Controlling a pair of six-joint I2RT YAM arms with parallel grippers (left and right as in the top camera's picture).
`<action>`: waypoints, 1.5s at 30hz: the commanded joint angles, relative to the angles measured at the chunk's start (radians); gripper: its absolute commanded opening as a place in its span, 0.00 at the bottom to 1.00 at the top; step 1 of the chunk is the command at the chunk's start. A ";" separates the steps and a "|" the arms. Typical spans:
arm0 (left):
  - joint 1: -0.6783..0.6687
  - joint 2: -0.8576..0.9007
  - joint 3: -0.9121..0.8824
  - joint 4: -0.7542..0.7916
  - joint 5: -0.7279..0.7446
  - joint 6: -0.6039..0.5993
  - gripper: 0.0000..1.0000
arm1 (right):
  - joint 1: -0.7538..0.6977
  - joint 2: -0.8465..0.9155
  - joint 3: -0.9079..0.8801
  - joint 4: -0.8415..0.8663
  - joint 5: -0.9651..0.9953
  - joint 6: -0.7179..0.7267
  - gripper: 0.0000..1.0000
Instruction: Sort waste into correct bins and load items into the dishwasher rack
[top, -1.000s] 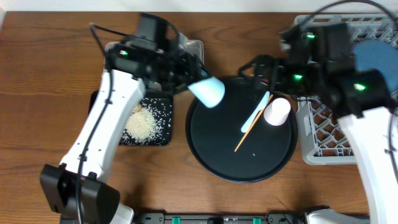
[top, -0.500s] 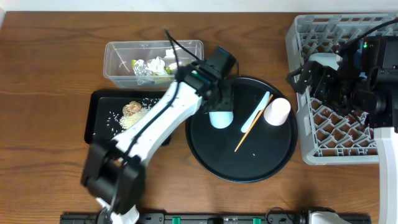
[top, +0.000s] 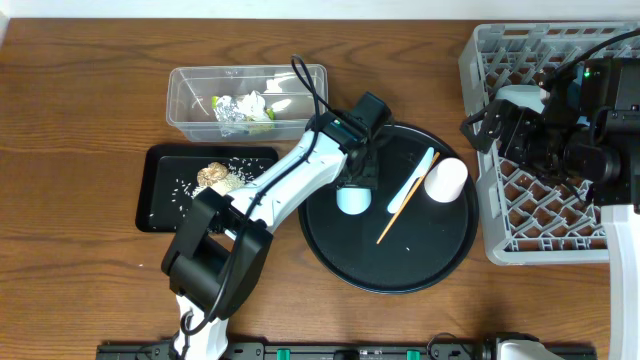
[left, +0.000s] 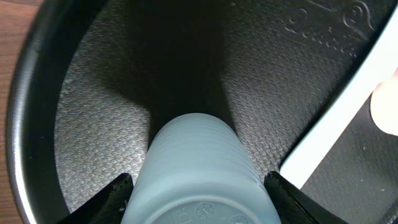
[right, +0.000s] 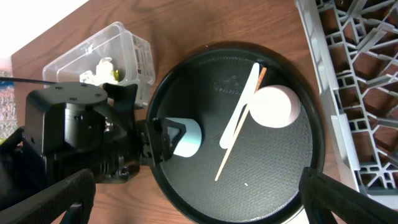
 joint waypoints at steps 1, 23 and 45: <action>-0.026 -0.002 0.006 -0.015 -0.002 0.007 0.57 | -0.006 0.011 0.007 -0.002 0.006 -0.021 0.99; 0.098 -0.415 0.006 -0.210 -0.229 -0.116 0.92 | 0.024 0.069 0.007 -0.019 0.002 -0.009 0.99; 0.706 -0.638 0.006 -0.520 -0.265 -0.151 0.98 | 0.603 0.503 0.006 0.069 0.341 0.119 0.99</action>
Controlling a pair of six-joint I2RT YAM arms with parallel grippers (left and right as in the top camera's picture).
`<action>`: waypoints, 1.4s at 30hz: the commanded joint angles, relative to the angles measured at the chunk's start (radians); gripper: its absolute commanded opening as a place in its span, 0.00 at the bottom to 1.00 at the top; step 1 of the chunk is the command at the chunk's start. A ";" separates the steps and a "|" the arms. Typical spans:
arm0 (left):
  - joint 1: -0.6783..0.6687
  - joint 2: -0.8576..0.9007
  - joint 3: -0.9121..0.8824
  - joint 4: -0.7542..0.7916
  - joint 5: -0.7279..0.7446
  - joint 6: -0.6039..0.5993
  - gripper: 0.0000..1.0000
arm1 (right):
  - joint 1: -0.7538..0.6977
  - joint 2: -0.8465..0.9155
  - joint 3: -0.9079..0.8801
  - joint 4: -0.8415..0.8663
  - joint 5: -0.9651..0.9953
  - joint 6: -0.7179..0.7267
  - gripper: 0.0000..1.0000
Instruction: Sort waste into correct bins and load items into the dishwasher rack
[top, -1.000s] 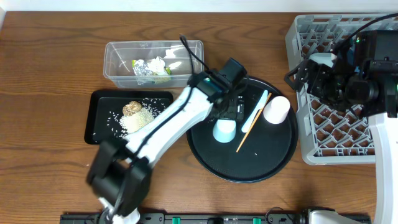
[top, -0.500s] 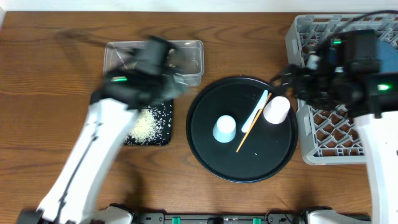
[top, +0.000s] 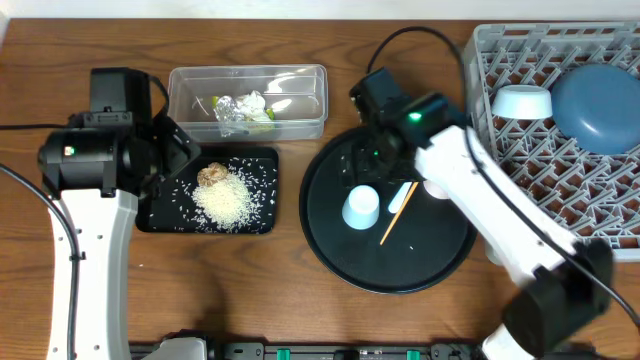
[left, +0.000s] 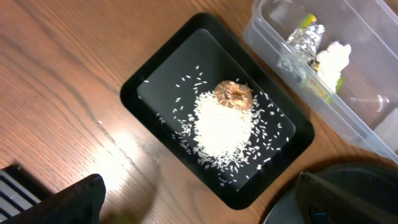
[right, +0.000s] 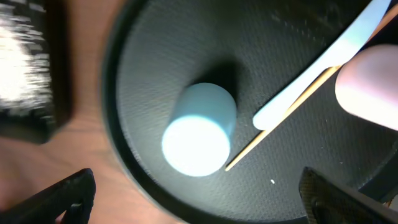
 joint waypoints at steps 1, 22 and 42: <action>0.005 0.003 0.005 -0.004 -0.016 -0.005 0.98 | 0.006 0.062 0.006 -0.005 0.028 0.033 0.99; 0.005 0.003 0.005 -0.004 -0.017 -0.005 0.98 | 0.079 0.290 0.006 -0.036 -0.007 0.051 0.99; 0.005 0.003 0.004 -0.004 -0.017 -0.006 0.98 | 0.058 0.237 0.006 -0.053 0.056 0.096 0.79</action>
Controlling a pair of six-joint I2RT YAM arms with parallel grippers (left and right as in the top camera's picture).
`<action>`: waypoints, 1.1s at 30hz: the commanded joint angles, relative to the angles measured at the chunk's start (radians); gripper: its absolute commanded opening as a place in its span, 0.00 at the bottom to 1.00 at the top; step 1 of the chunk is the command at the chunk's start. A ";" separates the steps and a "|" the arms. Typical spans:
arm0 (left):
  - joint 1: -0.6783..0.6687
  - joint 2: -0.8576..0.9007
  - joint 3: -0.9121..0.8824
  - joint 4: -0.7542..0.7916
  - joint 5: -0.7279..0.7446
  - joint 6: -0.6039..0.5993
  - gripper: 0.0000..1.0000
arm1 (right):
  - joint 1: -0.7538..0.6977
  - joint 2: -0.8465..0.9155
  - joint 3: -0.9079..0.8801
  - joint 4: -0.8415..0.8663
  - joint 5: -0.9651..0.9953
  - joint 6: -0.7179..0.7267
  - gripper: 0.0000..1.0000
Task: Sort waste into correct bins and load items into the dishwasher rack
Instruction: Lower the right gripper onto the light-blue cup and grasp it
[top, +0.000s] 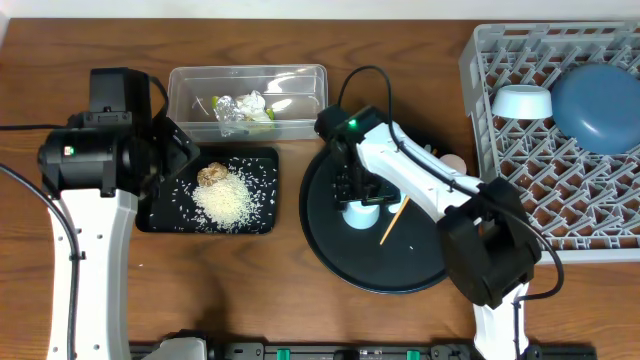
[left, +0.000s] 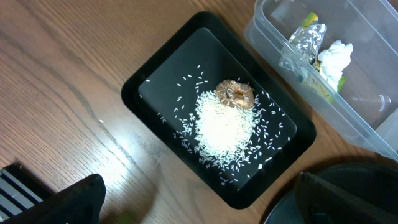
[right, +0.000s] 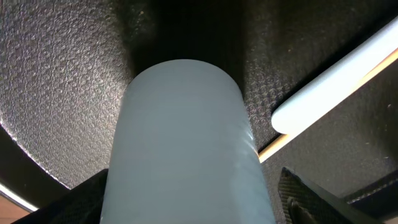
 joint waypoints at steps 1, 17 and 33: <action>0.004 0.003 0.004 -0.002 -0.017 -0.006 0.98 | -0.010 -0.047 0.007 -0.011 0.011 0.018 0.79; 0.004 0.003 0.004 -0.002 -0.017 -0.006 0.98 | -0.010 -0.051 0.006 -0.002 0.009 0.034 0.62; 0.004 0.003 0.004 -0.002 -0.017 -0.006 0.98 | -0.068 -0.215 0.007 -0.006 0.011 0.007 0.48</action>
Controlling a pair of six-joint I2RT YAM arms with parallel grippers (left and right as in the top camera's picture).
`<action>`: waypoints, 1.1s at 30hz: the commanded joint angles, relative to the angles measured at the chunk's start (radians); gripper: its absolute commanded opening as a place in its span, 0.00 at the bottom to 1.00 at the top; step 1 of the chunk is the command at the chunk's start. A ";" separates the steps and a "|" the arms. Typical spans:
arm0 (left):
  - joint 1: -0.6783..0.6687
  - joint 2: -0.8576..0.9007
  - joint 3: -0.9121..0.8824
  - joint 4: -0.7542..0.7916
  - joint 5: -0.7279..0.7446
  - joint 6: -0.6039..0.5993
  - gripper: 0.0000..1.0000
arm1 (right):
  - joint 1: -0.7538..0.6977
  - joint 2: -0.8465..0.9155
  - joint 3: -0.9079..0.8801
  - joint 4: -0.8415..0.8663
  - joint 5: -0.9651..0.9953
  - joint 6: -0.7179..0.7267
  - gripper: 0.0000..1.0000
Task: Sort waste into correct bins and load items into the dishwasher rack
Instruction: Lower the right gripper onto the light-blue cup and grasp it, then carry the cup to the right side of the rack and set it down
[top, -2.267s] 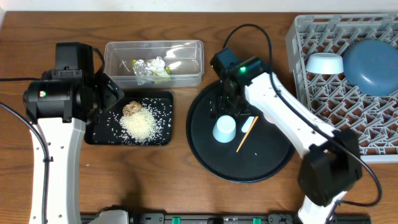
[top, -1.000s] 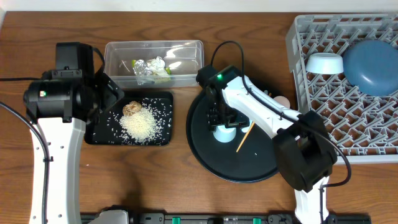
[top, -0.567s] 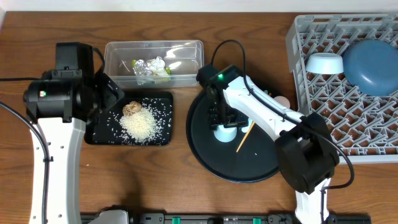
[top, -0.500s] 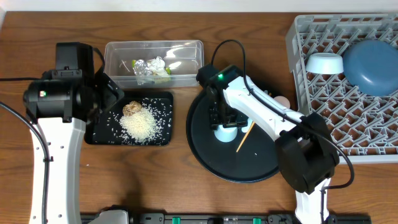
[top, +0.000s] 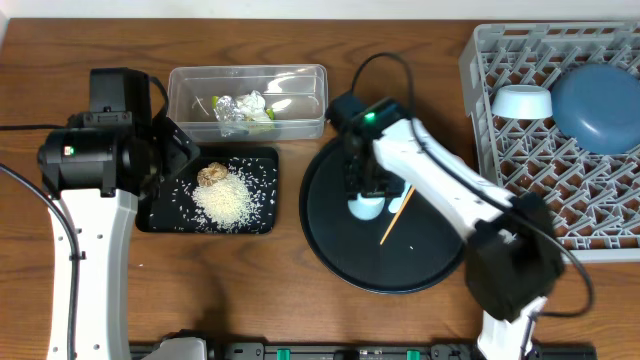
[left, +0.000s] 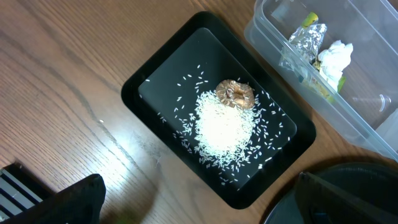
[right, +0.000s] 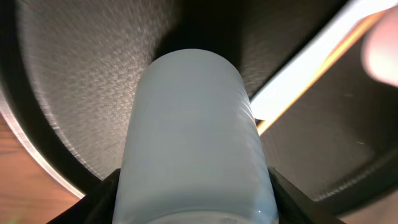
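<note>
A light blue cup (right: 196, 137) stands upside down between the fingers of my right gripper (right: 194, 199), which is shut on it over the round black tray (top: 340, 250). In the overhead view the cup (top: 365, 208) shows just below that gripper. The tray's rim shows low on both sides of the wrist view, so the cup seems raised a little. Beside it lie a white utensil (right: 298, 56) and a wooden chopstick (top: 392, 222). My left gripper (left: 199, 214) hangs open above the black rectangular tray (left: 143, 81) of rice.
A clear bin (top: 190, 100) with foil and scraps sits behind the rice tray. The grey dishwasher rack (top: 540, 190) at the right holds a white bowl (top: 520, 100) and a blue bowl (top: 597, 95). A white cup (right: 382, 50) edges into the right wrist view.
My right gripper's fingers have closed in on the blue cup, and it has shifted slightly right. The tray now looks farther below the cup. The left arm has not moved.
First my left gripper was astride the blue cup on the round tray, with the right arm over the rack. Then the left arm was back over the rice tray, which held more rice, and the right gripper hung above the cup. It then straddled the cup and now grips it.
</note>
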 joint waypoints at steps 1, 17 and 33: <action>0.004 0.003 0.004 -0.002 -0.017 -0.006 0.98 | -0.038 -0.116 0.007 -0.004 0.013 -0.022 0.48; 0.004 0.003 0.004 0.001 -0.017 -0.006 0.98 | -0.585 -0.435 0.007 -0.087 0.014 -0.249 0.50; 0.004 0.003 0.004 0.006 -0.017 -0.006 0.98 | -1.195 -0.427 0.007 0.015 0.013 -0.266 0.55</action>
